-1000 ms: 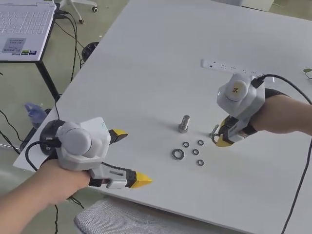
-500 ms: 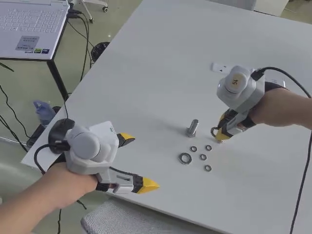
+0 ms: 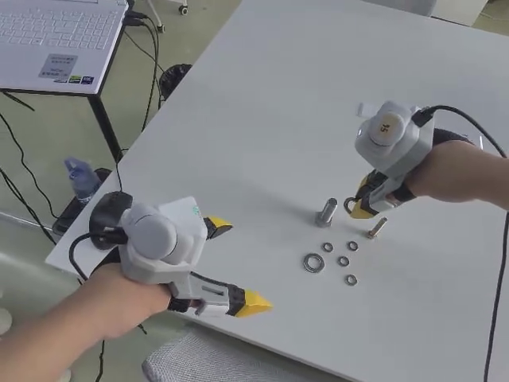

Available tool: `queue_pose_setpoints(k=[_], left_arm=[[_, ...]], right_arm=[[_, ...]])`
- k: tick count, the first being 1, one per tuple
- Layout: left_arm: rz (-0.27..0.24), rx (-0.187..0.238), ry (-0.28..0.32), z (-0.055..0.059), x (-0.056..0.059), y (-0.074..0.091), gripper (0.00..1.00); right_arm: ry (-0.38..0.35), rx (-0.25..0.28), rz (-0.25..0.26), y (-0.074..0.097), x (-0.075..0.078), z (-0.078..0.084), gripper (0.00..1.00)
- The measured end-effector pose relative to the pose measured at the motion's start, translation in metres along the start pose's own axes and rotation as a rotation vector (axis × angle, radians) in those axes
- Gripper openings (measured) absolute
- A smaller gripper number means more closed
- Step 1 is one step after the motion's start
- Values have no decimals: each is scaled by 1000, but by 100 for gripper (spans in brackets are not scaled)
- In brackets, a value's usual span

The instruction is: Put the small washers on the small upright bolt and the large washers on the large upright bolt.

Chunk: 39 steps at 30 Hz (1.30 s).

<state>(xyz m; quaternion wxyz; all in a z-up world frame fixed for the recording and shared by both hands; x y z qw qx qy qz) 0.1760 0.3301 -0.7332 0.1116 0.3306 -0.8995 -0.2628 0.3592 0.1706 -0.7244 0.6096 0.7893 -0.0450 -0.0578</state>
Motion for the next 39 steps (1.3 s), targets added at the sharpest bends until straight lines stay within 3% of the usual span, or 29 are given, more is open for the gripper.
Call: queue_pose_setpoints(k=[19, 39], left_arm=[[3, -13, -11, 4, -2, 2, 79], [-3, -23, -8, 7, -10, 6, 78]], right_arm=[[22, -14, -3, -25, 13, -18, 21], [38, -53, -8, -45, 19, -16, 21]])
Point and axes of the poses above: the centre of the closed fingertips' face, and the gripper's own axes: y roughly backward along the fingers, x roughly to its right, z roughly out of its underside, the point moved 6 cm from there along y, roughly backward along the fingers, and after that the axes turned 9 degrees about -y, right-handed, at the moved point
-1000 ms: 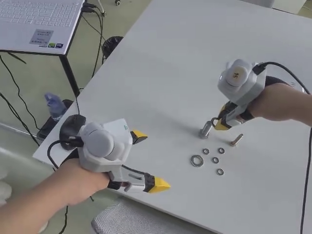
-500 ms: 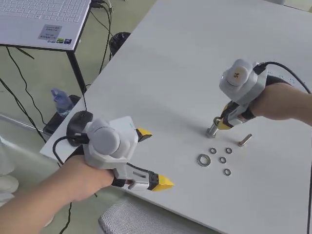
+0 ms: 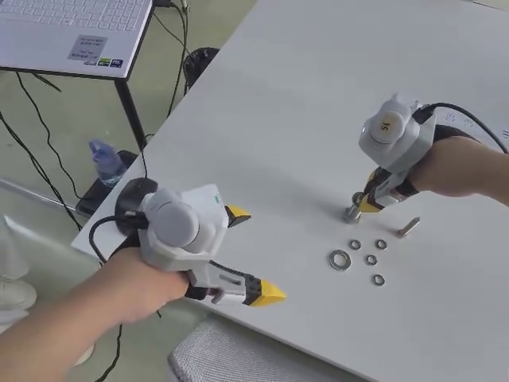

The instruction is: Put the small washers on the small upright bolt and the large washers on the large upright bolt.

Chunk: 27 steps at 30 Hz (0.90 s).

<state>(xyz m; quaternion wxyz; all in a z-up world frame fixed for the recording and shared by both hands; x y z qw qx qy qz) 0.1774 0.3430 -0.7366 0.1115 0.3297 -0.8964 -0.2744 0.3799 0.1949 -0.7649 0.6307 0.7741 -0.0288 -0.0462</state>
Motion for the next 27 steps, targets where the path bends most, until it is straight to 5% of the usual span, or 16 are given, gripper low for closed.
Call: queue_pose_setpoints(k=[27], left_arm=[[-2, 5, 11, 2, -9, 5, 77]], right_arm=[[0, -41, -1, -29, -10, 1, 22]])
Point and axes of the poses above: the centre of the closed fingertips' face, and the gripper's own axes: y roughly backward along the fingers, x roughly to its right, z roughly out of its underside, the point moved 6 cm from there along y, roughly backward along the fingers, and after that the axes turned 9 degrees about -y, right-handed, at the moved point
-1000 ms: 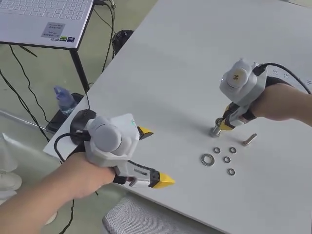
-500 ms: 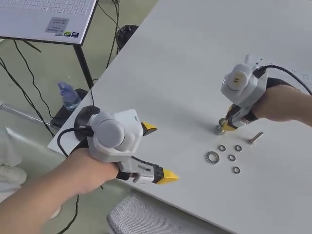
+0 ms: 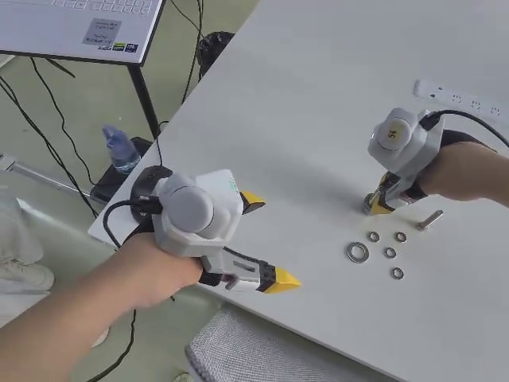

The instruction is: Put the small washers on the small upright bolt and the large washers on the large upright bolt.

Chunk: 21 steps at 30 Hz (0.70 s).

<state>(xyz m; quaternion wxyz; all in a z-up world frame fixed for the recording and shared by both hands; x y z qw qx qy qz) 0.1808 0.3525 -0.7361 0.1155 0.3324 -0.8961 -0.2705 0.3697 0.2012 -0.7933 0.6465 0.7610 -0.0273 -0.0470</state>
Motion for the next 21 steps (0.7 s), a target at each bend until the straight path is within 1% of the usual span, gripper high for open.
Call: queue_pose_setpoints(k=[2, 9, 21], left_arm=[[-2, 5, 1, 0, 0, 1, 77], [3, -8, 0, 3, 2, 1, 76], [6, -14, -5, 3, 2, 2, 75]], right_arm=[[1, -2, 3, -1, -1, 0, 22], [0, -10, 14, -8, 0, 2, 22], [11, -16, 11, -8, 2, 3, 23]])
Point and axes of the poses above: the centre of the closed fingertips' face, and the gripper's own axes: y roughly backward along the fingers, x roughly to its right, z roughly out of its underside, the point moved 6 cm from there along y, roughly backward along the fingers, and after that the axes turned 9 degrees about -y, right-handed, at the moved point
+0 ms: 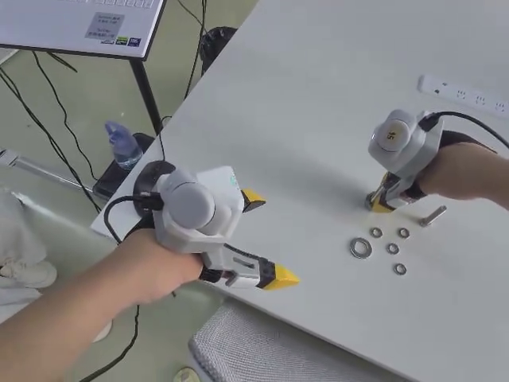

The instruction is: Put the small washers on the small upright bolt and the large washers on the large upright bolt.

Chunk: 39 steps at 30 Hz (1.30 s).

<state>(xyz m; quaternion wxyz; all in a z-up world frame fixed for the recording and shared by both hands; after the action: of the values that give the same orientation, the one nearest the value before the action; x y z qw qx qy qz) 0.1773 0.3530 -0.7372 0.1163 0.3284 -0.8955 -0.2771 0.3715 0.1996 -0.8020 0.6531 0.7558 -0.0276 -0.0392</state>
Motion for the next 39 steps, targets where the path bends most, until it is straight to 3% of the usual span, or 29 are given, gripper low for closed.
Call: queue_pose_setpoints(k=[7, 14, 20, 27, 28, 39], left_arm=[[-6, 3, 3, 1, 0, 1, 74], [-8, 4, 6, 2, -1, 2, 74], [-8, 16, -6, 0, 0, 2, 74], [-27, 43, -1, -7, -3, 2, 77], [-26, 36, -7, -7, -3, 2, 77], [-9, 17, -21, -8, 4, -1, 86]], right_arm=[[-14, 1, -15, 0, 3, 0, 25], [-6, 18, -10, 2, 6, -1, 39], [-10, 31, -14, 4, 9, -3, 41], [-14, 66, -15, 19, 6, -5, 41], [-49, 91, -49, 21, 2, -7, 42], [-34, 114, -37, 52, -5, -7, 42]])
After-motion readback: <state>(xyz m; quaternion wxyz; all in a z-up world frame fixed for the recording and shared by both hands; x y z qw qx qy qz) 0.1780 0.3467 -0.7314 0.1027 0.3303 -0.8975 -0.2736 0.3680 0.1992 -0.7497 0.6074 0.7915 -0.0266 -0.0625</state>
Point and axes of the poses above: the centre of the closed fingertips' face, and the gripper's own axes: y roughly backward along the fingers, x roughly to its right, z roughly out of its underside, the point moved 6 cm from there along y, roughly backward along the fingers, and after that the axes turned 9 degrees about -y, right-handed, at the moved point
